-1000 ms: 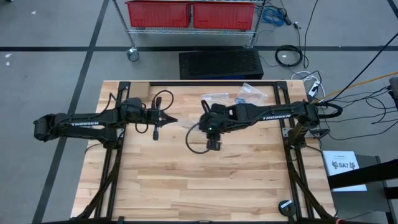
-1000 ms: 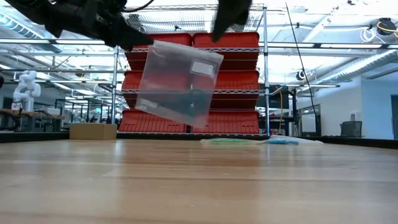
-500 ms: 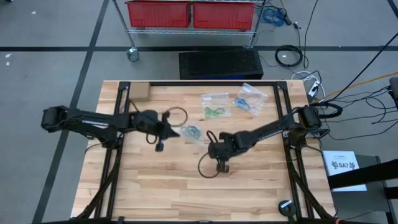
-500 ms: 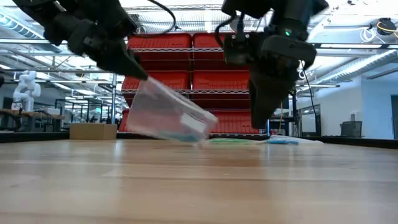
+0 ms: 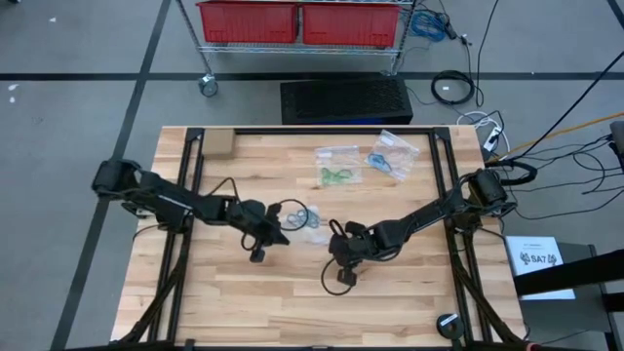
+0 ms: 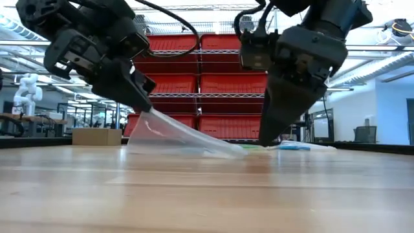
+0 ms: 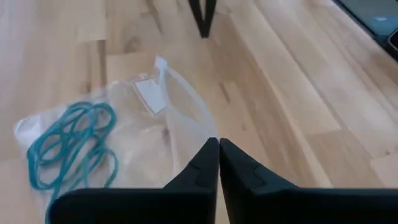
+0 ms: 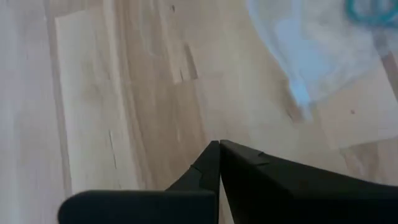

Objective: Sort rubber bands
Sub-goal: Close the transparent zip bag

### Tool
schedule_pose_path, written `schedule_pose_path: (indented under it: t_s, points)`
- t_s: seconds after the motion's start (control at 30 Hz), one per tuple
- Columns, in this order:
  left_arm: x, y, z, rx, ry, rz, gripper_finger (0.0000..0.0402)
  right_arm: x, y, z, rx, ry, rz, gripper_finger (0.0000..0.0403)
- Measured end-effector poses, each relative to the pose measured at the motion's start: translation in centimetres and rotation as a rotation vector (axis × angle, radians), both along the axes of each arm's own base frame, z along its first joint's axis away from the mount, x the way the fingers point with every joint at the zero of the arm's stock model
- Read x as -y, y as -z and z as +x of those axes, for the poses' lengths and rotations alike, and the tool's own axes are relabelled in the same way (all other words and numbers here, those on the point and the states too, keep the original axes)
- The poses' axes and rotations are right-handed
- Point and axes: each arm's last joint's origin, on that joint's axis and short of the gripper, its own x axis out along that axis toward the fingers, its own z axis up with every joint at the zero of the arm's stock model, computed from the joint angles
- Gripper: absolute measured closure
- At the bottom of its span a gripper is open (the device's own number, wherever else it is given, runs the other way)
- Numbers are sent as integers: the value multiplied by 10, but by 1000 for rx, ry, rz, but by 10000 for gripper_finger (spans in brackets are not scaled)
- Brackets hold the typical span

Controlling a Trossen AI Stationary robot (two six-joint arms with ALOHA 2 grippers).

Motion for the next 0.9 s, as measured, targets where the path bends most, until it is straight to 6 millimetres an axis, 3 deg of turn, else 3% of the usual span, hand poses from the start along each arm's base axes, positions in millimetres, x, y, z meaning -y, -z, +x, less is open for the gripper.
schedule_pose_path:
  t_s: [0.33, 0.47, 0.6, 0.73, 0.9]
  points:
    - [9, -8, 5, 69, 37, -132, 282, 7, 1, -1, -18, 77, -53, 403]
    - [7, -12, 6, 108, 19, -91, 261, 14, 7, 1, -40, 92, -62, 403]
    - [-12, -2, 7, 59, -141, 39, 265, 23, 16, 7, -49, 97, -67, 403]
    - [-37, 8, 7, -18, -240, 54, 287, 33, 23, 11, -70, 118, -60, 403]
    - [-47, 27, 4, -147, -182, -39, 336, 57, 23, 16, -64, 185, -61, 403]
